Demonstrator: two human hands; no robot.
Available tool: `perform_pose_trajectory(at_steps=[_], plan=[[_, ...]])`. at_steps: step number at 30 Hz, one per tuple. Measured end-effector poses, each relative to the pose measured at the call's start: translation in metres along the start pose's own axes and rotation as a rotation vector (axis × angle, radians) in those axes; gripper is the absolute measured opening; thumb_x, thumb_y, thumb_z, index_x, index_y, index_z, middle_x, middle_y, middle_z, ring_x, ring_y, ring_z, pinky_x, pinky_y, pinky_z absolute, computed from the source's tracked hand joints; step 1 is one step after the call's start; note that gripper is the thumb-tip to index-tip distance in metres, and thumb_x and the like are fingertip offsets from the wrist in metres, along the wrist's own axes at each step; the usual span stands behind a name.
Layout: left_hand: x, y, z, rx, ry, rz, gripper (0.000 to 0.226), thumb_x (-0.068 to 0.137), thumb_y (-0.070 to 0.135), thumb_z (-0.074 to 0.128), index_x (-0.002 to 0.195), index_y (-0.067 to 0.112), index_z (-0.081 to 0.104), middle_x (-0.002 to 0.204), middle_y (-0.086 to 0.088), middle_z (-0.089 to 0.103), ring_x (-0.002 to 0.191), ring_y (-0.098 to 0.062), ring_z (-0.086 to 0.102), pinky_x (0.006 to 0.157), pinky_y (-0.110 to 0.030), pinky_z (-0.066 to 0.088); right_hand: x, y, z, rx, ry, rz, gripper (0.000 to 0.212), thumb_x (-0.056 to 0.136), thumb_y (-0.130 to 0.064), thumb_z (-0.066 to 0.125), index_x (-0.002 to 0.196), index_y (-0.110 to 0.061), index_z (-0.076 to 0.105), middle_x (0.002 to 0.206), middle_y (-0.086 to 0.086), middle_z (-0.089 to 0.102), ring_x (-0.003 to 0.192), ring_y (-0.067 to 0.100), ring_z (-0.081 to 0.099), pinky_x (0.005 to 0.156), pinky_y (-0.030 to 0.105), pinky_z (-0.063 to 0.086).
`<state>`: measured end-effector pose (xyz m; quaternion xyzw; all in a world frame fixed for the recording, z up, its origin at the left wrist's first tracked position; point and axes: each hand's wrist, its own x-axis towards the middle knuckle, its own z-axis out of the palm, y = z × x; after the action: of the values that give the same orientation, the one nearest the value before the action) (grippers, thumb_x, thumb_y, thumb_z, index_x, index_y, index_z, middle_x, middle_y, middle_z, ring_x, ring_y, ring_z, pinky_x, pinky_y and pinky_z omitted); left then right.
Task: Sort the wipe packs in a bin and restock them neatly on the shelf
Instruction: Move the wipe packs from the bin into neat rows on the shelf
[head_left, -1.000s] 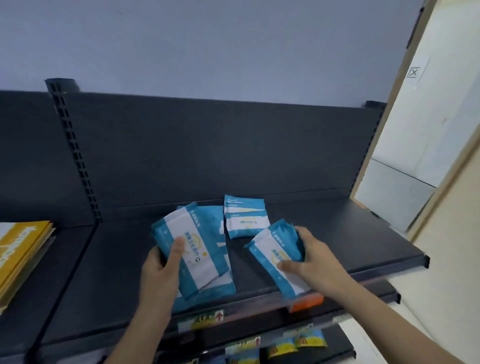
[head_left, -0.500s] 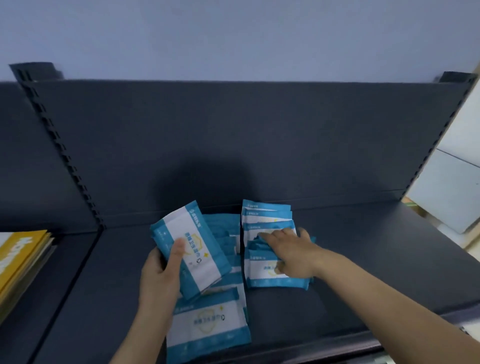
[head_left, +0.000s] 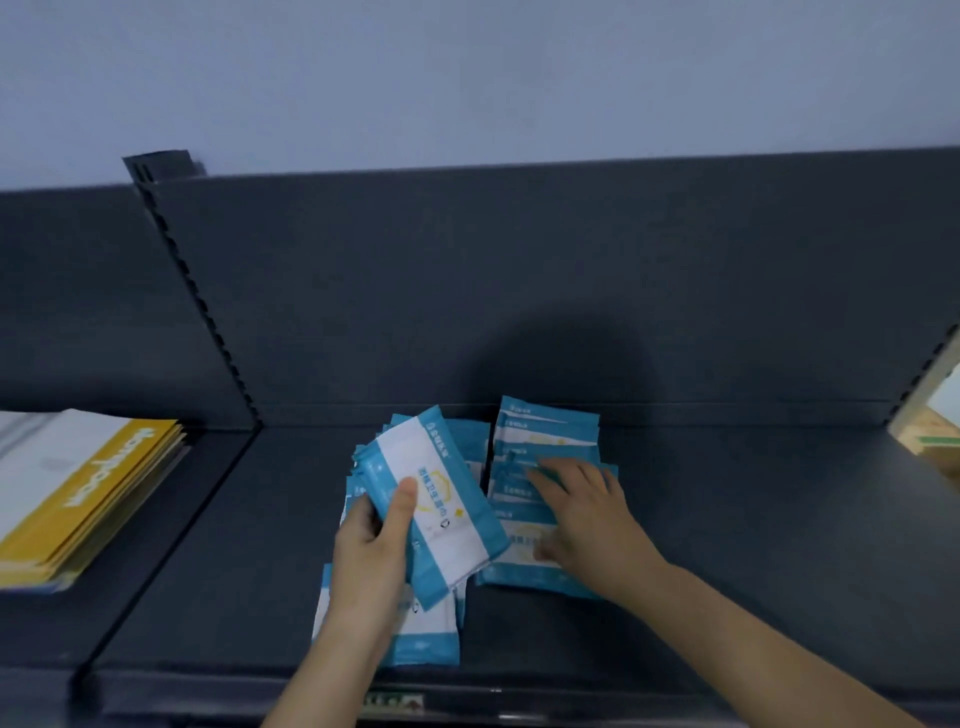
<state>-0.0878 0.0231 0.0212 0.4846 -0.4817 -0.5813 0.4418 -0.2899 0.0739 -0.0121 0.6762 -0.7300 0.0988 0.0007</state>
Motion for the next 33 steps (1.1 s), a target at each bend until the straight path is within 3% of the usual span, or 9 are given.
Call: perform_pose_trajectory(at_steps=[3, 5, 8, 11, 16, 19, 22, 30, 33], plan=[[-0.011, -0.003, 0.016, -0.034, -0.02, -0.006, 0.02, 0.091, 0.032, 0.058, 0.101, 0.016, 0.062, 0.092, 0.001, 0.074, 0.079, -0.013, 0.071, 0.065, -0.03, 0.055, -0.013, 0.001, 0.001, 0.433, 0.176, 0.051, 0.056, 0.092, -0.023, 0.058, 0.143, -0.016, 0.035, 0.144, -0.001, 0.037, 0.135, 0.016, 0.032, 0.114, 0.026, 0.023], [-0.018, -0.007, 0.027, -0.041, -0.05, -0.007, 0.019, 0.091, 0.032, 0.058, 0.104, 0.019, 0.062, 0.094, 0.003, 0.074, 0.083, -0.012, 0.071, 0.069, -0.03, 0.054, -0.02, -0.005, -0.013, 0.937, 0.078, 0.186, 0.047, 0.097, -0.026, 0.046, 0.143, -0.021, 0.034, 0.141, -0.007, 0.04, 0.132, 0.008, 0.036, 0.105, 0.015, 0.026], [-0.032, -0.016, 0.046, -0.008, -0.119, 0.01, 0.021, 0.09, 0.03, 0.059, 0.108, 0.018, 0.062, 0.098, 0.001, 0.074, 0.09, -0.015, 0.07, 0.077, -0.036, 0.056, -0.031, -0.013, -0.024, 1.271, -0.101, 0.187, 0.058, 0.087, -0.044, 0.05, 0.141, -0.03, 0.03, 0.133, -0.015, 0.047, 0.119, 0.003, 0.05, 0.1, 0.021, 0.041], [-0.046, -0.025, 0.056, 0.124, -0.178, 0.058, 0.02, 0.09, 0.032, 0.059, 0.105, 0.021, 0.064, 0.096, 0.002, 0.073, 0.088, -0.012, 0.07, 0.077, -0.03, 0.056, -0.042, -0.015, -0.014, 1.306, -0.109, 0.19, 0.053, 0.09, -0.025, 0.062, 0.135, -0.028, 0.036, 0.119, -0.012, 0.06, 0.107, 0.005, 0.06, 0.095, 0.032, 0.05], [-0.041, -0.035, 0.025, 0.647, -0.136, 0.278, 0.044, 0.082, 0.055, 0.045, 0.104, 0.022, 0.065, 0.104, 0.01, 0.065, 0.096, -0.005, 0.059, 0.077, -0.013, 0.044, -0.05, 0.002, -0.027, 0.88, -0.177, 0.122, 0.061, 0.092, -0.026, 0.058, 0.143, -0.031, 0.026, 0.12, -0.014, 0.054, 0.106, 0.005, 0.055, 0.091, 0.021, 0.046], [-0.034, -0.04, -0.007, 0.864, -0.021, 0.393, 0.036, 0.091, 0.03, 0.058, 0.126, 0.024, 0.057, 0.122, 0.014, 0.053, 0.117, -0.009, 0.048, 0.1, -0.028, 0.04, -0.049, 0.009, -0.035, 0.454, -0.302, -0.013, 0.069, 0.094, -0.034, 0.052, 0.149, -0.034, 0.01, 0.146, -0.003, 0.038, 0.129, 0.017, 0.041, 0.105, 0.031, 0.037], [-0.029, -0.055, -0.031, 1.149, 0.002, 0.435, 0.04, 0.086, 0.008, 0.067, 0.124, 0.02, 0.062, 0.131, 0.0, 0.055, 0.12, -0.029, 0.048, 0.1, -0.04, 0.042, -0.044, 0.005, -0.032, 0.144, -0.308, -0.099, 0.076, 0.095, -0.037, 0.049, 0.149, -0.033, -0.004, 0.147, 0.001, 0.031, 0.132, 0.022, 0.031, 0.107, 0.038, 0.03], [-0.025, -0.065, -0.032, 1.149, 0.038, 0.414, 0.039, 0.086, 0.011, 0.068, 0.124, 0.018, 0.063, 0.139, 0.001, 0.048, 0.124, -0.023, 0.038, 0.104, -0.032, 0.036, -0.055, -0.021, -0.005, -0.041, -0.101, -0.181, 0.083, 0.087, -0.003, 0.051, 0.15, -0.019, 0.0, 0.156, 0.011, -0.01, 0.144, 0.03, -0.008, 0.112, 0.057, -0.007], [-0.026, -0.067, -0.031, 1.161, 0.044, 0.441, 0.038, 0.087, 0.012, 0.067, 0.124, 0.018, 0.063, 0.139, 0.0, 0.048, 0.123, -0.024, 0.038, 0.105, -0.034, 0.035, -0.055, -0.024, 0.016, -0.018, -0.025, -0.145, 0.088, 0.081, -0.005, 0.059, 0.151, -0.02, 0.008, 0.156, 0.016, 0.0, 0.144, 0.036, 0.001, 0.108, 0.056, -0.009]])
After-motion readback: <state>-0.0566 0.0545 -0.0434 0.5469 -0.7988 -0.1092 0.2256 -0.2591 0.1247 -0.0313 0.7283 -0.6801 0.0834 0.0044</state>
